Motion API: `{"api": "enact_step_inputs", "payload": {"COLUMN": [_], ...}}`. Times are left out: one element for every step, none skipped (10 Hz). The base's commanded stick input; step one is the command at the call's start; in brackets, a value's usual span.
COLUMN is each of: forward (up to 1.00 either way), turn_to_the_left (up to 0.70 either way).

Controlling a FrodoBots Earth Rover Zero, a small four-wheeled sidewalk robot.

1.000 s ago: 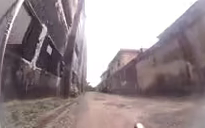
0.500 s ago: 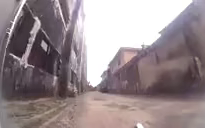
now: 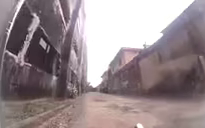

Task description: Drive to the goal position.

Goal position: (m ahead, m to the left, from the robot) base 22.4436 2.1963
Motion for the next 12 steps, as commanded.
{"api": "enact_step_inputs", "payload": {"forward": [0.84,0.84,0.84,0.84,0.84,0.84,0.84,0.84,0.84,0.84,0.84,0.84], "turn_to_the_left": [0.05,0.04,0.05,0.06,0.06,0.06,0.06,0.06,0.06,0.06,0.06,0.05]}}
